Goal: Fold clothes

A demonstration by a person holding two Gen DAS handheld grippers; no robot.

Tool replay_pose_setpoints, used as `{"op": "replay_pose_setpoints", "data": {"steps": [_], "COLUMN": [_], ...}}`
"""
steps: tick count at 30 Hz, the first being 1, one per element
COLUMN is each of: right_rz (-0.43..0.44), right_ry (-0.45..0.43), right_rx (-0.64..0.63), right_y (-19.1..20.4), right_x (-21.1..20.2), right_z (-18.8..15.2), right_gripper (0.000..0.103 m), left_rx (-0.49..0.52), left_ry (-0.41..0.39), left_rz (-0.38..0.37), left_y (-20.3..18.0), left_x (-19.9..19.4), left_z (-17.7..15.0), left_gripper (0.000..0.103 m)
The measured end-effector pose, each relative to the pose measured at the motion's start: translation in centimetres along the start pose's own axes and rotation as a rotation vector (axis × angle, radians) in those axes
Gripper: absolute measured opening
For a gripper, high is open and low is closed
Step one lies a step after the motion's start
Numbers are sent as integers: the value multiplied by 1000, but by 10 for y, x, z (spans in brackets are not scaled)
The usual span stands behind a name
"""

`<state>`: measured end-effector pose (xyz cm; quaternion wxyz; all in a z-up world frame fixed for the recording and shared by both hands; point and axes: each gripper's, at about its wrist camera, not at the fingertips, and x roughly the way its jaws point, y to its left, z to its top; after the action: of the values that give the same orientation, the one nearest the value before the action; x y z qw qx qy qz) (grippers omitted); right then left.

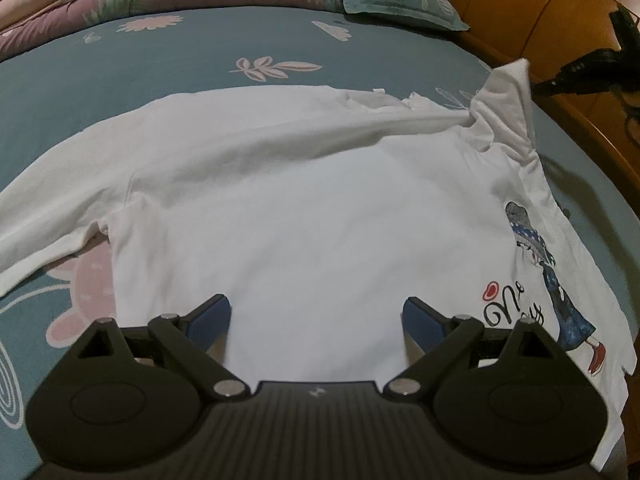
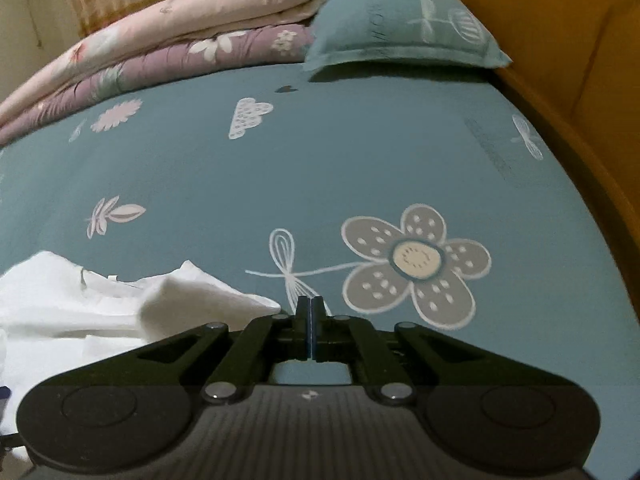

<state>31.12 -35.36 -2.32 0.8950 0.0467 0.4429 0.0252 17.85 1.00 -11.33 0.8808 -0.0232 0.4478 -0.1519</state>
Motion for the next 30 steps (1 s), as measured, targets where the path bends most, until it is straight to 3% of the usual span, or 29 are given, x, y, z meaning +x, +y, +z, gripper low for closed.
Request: {"op": "replay_pose_setpoints", "data": {"steps": [1, 5, 6, 9, 14, 18, 20, 22, 23, 24, 25, 27, 30], "right_rz": [23, 198, 224, 300, 301, 343, 274, 190, 143, 112, 87, 125, 214], "right_ry": [-6, -43, -48, -64, -92, -97, -94, -93, -96, -99, -102, -137, -158], "right_rx": [17, 75, 71, 60, 3, -172, -302, -401, -423, -411, -389, -326, -330], "right_y": [-3, -11, -9, -5, 14, 53, 75, 91, 94, 94, 92, 89, 111], "right_x": [0, 2, 6, 15, 37, 38, 40, 43, 45, 45, 44, 35, 17], "right_z": [-3, -20, -24, -37, -44, -48, -55, -62, -64, -64, -63, -62, -70], "right_gripper": [11, 59, 62, 65, 65, 67, 70, 70, 62, 31, 19, 13, 13], "left_rx": [0, 0, 0, 2, 15, 27, 25, 25, 26, 27, 29, 30, 28], "left_ry": [-1, -5, -5, -3, 1, 5, 4, 2, 1, 0, 0, -2, -5], "left_rz": [0, -2, -3, -6, 3, 13, 8, 3, 1, 0, -1, 0, 2], "left_y": [0, -1, -1, 0, -3, -5, -4, -3, -3, -2, -2, -2, -2], "left_x": [0, 0, 0, 0, 1, 1, 1, 0, 0, 0, 0, 0, 0], "left_z": [0, -1, -1, 0, 0, 0, 0, 0, 0, -1, -1, -1, -1], "left_gripper": [93, 94, 94, 94, 98, 98, 98, 98, 98, 98, 98, 98, 98]}}
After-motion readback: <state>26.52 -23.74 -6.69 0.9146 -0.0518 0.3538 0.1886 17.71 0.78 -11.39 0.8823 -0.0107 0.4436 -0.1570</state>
